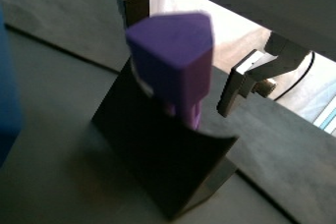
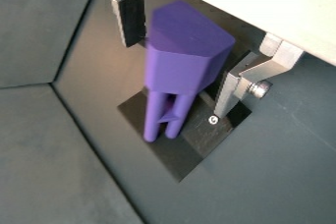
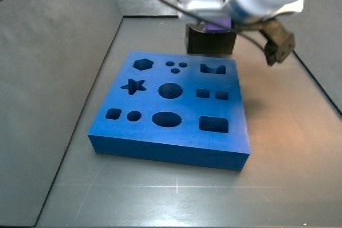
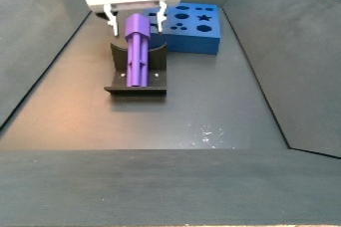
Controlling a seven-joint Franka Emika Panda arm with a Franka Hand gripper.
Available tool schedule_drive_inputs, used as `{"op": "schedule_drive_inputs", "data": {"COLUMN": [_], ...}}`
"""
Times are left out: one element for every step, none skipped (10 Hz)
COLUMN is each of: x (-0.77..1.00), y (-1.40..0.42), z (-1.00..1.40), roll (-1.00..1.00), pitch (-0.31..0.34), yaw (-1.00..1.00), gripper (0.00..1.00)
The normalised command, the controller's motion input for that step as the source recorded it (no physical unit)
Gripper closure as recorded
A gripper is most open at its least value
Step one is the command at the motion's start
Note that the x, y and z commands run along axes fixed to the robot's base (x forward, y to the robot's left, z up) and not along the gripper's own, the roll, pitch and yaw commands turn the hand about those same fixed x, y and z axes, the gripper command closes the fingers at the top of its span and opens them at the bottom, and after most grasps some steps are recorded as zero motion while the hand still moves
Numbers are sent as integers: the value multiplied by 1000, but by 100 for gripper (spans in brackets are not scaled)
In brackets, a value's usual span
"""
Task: Pick up the 3 prong object. Move up. Place the 3 prong object on the fixture. Regrasp the 3 prong object. Move to above the board. Insert the 3 prong object.
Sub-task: Regrasp the 3 prong object, then move to above the board.
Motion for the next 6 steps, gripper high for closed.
{"op": "schedule_drive_inputs", "data": {"x": [93, 86, 81, 0, -42, -42], "y": [0, 0, 1, 0, 108, 107], "z": [-561, -406, -210, 0, 1000, 1000], "roll": [77, 77, 75, 0, 146, 136], "pitch": [-36, -10, 18, 0, -65, -70], "yaw": [-62, -60, -44, 0, 9, 4], "gripper": [0, 0, 0, 100, 100, 100]}}
